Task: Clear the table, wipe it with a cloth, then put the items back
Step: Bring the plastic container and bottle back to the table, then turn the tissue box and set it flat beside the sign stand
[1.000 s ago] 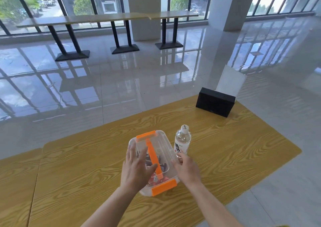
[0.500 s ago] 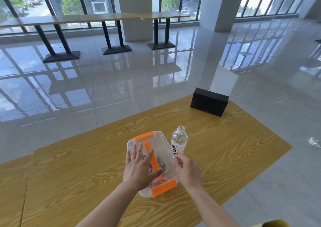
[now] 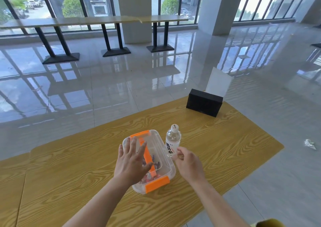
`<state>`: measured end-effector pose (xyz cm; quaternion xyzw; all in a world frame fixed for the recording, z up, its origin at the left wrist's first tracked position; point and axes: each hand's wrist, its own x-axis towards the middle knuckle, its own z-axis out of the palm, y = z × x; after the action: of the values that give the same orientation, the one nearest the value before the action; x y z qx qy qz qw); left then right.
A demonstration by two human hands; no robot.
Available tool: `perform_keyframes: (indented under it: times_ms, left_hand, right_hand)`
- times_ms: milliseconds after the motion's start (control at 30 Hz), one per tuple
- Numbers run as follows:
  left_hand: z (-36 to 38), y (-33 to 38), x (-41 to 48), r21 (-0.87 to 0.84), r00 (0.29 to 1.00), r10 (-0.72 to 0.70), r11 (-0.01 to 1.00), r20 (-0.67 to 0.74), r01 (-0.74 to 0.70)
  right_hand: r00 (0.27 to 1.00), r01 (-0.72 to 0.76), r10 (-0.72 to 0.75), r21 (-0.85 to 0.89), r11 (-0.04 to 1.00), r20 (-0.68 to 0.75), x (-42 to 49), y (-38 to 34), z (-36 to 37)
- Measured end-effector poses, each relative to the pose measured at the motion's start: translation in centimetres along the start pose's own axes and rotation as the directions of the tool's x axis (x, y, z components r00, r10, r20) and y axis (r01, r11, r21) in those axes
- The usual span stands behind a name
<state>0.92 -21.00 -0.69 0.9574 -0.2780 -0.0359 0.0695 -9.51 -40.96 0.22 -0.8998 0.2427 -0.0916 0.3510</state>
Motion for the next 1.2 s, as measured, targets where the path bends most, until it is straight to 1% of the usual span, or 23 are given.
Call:
perform_keyframes:
  times_ms: [167, 300, 467, 600, 733, 900, 967, 1067, 1200]
  left_hand:
    - [-2.0, 0.8, -0.5, 0.015, 0.999, -0.024, 1.000, -0.027, 0.024]
    - [-3.4, 1.7, -0.7, 0.035, 0.997, 0.024, 0.999, -0.075, -0.021]
    - [-4.5, 3.1, -0.5, 0.052, 0.989, 0.110, 0.993, -0.097, -0.105]
    - [-4.3, 5.1, -1.3, 0.022, 0.973, 0.212, 0.977, -0.088, -0.211]
    - [-4.1, 7.6, -2.0, 0.021, 0.944, 0.320, 0.948, -0.076, -0.319]
    - [-4.2, 11.4, -1.9, 0.028, 0.918, 0.391, 0.921, -0.069, -0.390]
    - [-4.1, 13.1, -1.2, 0.038, 0.912, 0.406, 0.914, -0.069, -0.404]
    - [-3.6, 16.2, 0.1, 0.015, 0.909, 0.411, 0.912, -0.066, -0.411]
    - [-2.3, 21.3, 2.4, 0.012, 0.918, 0.392, 0.920, -0.067, -0.392]
  right_hand:
    - [0.992, 0.105, -0.113, -0.125, 0.987, -0.055, 0.2, -0.3, -2.4]
    - [0.980, 0.143, -0.166, -0.189, 0.972, -0.111, -0.2, -0.7, -4.3]
    - [0.990, 0.095, -0.127, -0.366, 0.926, -0.063, -0.6, -1.1, -6.0]
    - [0.997, 0.028, -0.055, -0.443, 0.896, -0.049, -1.5, -1.4, -7.0]
    - [0.998, -0.020, -0.007, -0.457, 0.889, -0.057, -2.6, -1.2, -7.9]
    - [0.996, -0.068, 0.037, -0.454, 0.888, -0.078, -3.1, 0.6, -10.0]
    - [0.995, -0.075, 0.038, -0.454, 0.888, -0.089, -3.0, 1.6, -11.2]
    - [0.994, -0.055, 0.002, -0.464, 0.884, -0.113, -2.3, 3.7, -13.2]
    - [0.995, -0.016, -0.029, -0.448, 0.894, -0.094, -0.2, 7.5, -16.8]
